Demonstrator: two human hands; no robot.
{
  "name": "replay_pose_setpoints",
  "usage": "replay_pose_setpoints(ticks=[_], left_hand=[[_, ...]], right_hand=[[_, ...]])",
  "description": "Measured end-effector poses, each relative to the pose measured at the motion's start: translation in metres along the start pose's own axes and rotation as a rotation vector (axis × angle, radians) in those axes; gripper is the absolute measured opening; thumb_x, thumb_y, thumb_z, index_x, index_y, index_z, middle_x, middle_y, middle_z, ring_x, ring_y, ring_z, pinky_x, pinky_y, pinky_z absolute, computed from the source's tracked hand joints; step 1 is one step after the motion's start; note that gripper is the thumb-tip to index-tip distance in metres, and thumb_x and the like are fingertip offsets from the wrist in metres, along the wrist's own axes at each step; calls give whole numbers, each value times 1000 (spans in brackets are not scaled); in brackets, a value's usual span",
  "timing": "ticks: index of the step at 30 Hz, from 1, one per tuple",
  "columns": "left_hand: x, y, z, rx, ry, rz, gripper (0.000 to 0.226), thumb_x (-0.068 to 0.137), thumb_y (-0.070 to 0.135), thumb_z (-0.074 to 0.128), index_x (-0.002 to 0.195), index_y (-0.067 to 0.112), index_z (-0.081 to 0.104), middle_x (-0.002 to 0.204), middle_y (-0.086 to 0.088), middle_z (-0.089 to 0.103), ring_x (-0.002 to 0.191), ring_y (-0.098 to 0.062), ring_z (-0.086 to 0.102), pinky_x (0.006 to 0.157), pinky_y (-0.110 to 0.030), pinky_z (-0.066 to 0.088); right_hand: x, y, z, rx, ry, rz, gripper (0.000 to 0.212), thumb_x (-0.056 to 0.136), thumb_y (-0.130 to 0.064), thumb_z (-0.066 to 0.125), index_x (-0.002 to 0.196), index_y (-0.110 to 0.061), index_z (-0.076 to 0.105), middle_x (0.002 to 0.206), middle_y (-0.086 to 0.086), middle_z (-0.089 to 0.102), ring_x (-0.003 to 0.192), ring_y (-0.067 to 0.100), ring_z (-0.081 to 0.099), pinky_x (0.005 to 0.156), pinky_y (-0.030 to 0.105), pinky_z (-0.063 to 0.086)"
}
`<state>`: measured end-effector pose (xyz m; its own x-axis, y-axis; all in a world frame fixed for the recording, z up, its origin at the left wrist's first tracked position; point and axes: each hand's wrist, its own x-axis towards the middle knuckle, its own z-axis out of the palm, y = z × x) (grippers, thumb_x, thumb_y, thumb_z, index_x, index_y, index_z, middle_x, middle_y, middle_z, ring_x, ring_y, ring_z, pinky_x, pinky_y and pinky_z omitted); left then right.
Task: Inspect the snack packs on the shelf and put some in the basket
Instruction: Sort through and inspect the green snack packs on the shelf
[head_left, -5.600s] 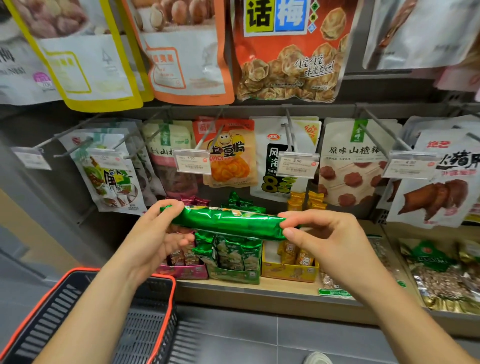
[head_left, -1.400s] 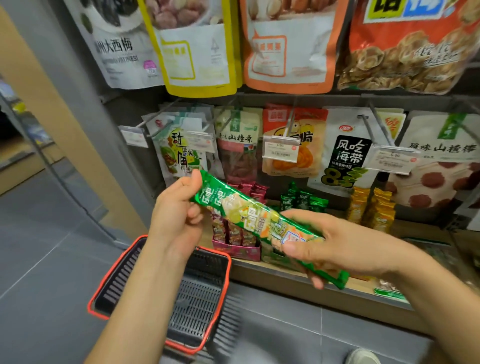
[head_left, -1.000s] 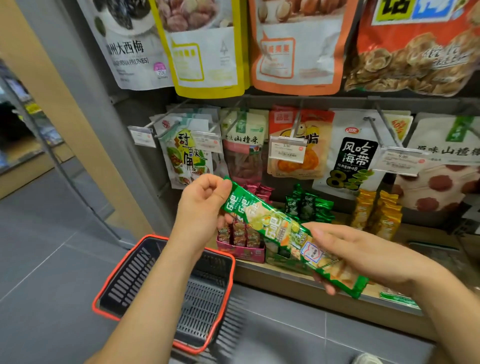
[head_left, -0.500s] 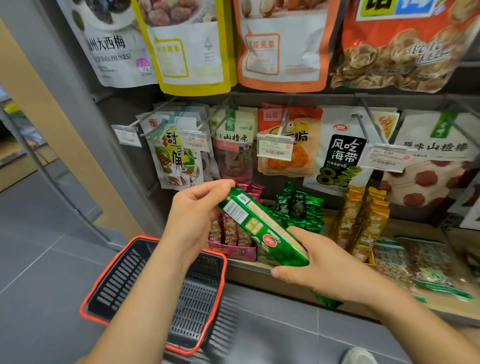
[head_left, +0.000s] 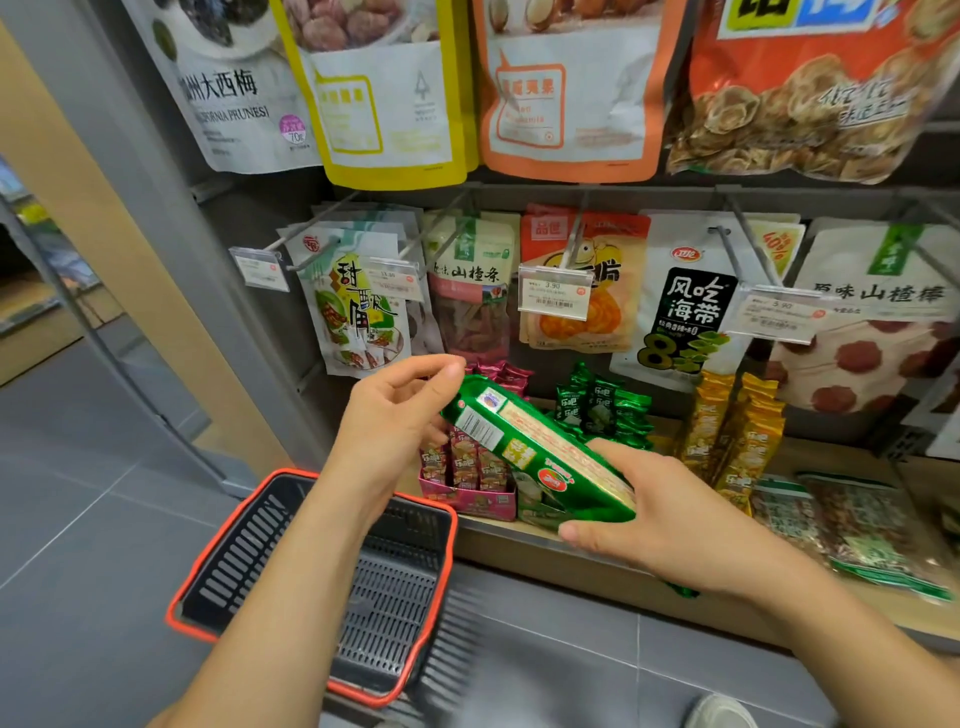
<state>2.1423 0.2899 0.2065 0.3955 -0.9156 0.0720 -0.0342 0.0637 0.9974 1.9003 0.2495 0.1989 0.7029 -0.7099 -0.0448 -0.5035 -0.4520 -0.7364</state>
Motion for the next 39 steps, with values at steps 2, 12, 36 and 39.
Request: replay_pose_setpoints(ticks=[2, 12, 36, 39], left_hand=[[2, 0, -3, -40, 9, -60, 27, 71, 36, 77, 93, 21, 77, 88, -6, 75, 70, -10, 65, 53, -18, 49], [8, -6, -10, 135, -23, -153, 18, 72, 38, 77, 72, 20, 78, 69, -1, 69, 55, -6, 51, 48, -17, 40], [2, -6, 21, -250, 80, -61, 18, 84, 12, 71, 101, 11, 67, 71, 7, 66, 71, -7, 62, 74, -26, 51], [2, -6, 26, -296, 155, -94, 29, 86, 11, 70, 114, 10, 61, 73, 5, 67, 75, -11, 64, 81, -32, 53]], right_hand=[[-1, 3, 1, -155, 38, -3, 53, 80, -58, 68, 123, -32, 50, 96, -13, 65, 76, 3, 59, 61, 24, 47], [-2, 8, 5, -367, 79, -2, 56, 87, -62, 54, 134, -37, 40, 107, -19, 58, 87, 2, 55, 72, 23, 47], [-6, -2, 25, -486, 162, -82, 66, 93, -62, 39, 144, -39, 4, 112, -6, 59, 91, 19, 62, 72, 37, 50], [-9, -7, 32, -317, 120, -94, 59, 97, -57, 23, 149, -38, 4, 106, -7, 53, 90, 16, 55, 79, 37, 45]])
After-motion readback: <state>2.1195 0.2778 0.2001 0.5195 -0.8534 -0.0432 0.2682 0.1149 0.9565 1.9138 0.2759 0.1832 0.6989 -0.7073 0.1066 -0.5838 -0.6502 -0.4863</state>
